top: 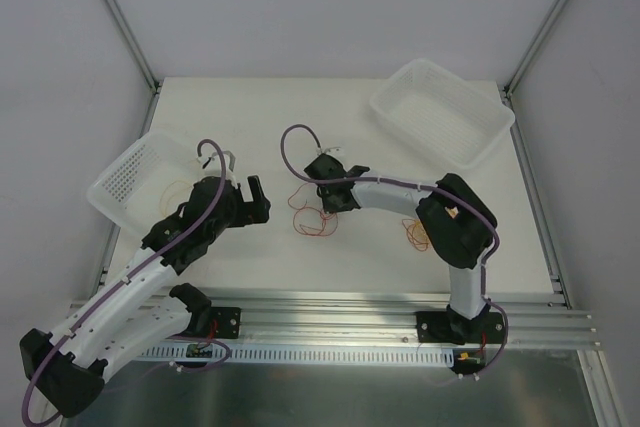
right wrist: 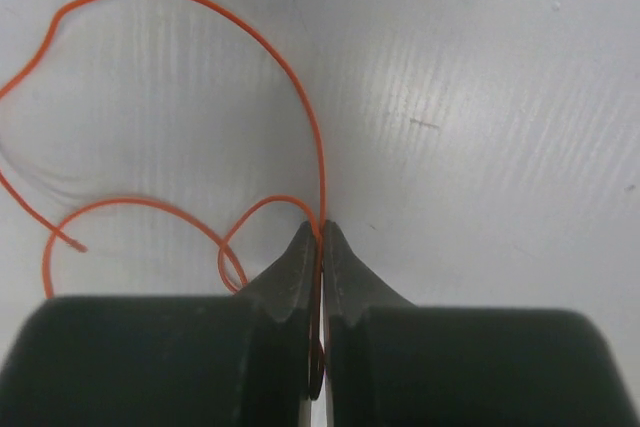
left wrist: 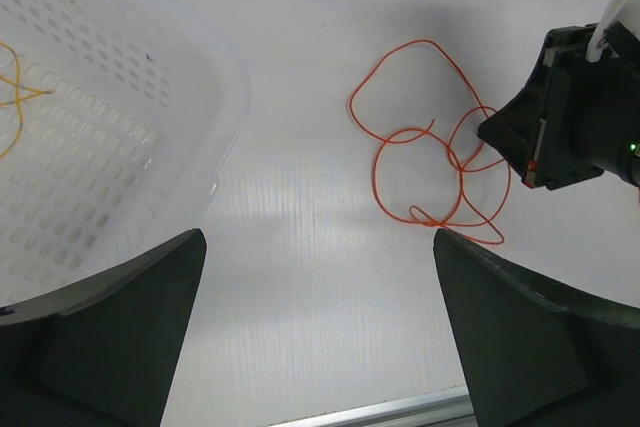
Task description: Untangle the cables
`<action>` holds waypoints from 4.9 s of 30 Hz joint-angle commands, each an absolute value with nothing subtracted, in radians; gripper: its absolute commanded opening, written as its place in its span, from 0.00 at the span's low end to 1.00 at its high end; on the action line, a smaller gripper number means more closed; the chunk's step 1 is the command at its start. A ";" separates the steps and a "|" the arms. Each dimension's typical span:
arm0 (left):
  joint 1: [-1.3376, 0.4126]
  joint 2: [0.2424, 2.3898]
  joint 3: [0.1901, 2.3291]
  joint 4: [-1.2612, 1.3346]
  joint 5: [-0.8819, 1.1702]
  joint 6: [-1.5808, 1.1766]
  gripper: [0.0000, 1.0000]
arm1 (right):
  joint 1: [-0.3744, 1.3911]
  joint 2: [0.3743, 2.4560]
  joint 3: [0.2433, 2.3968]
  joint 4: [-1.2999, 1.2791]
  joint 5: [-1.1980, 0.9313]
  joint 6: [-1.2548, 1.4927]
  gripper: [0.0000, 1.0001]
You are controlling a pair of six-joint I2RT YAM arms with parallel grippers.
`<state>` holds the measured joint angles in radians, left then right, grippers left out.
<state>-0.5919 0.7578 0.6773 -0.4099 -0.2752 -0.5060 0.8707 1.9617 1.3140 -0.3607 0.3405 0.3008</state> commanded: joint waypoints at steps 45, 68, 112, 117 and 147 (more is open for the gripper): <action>-0.591 0.956 0.758 -0.411 -0.167 -0.489 0.99 | 0.057 1.954 2.077 -0.457 0.316 -0.270 0.55; -0.635 1.239 0.925 -0.379 0.054 -0.380 0.99 | 0.121 1.332 1.136 -0.635 0.090 0.143 0.72; -0.790 1.269 0.957 -0.308 0.055 -0.474 0.99 | 0.566 1.209 1.159 -0.560 0.011 0.271 0.01; -0.793 1.278 0.911 -0.218 0.064 -0.498 0.99 | 0.641 1.180 1.167 -0.491 0.009 0.294 0.00; -0.807 1.809 1.039 0.008 -0.121 -0.692 0.14 | 0.739 1.103 1.255 -0.595 0.105 0.275 0.01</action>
<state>-0.8051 1.8160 1.0351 0.0044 -0.0235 -0.6827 0.7368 1.1664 1.1633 -0.5468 0.0216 0.2974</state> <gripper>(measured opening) 0.238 0.011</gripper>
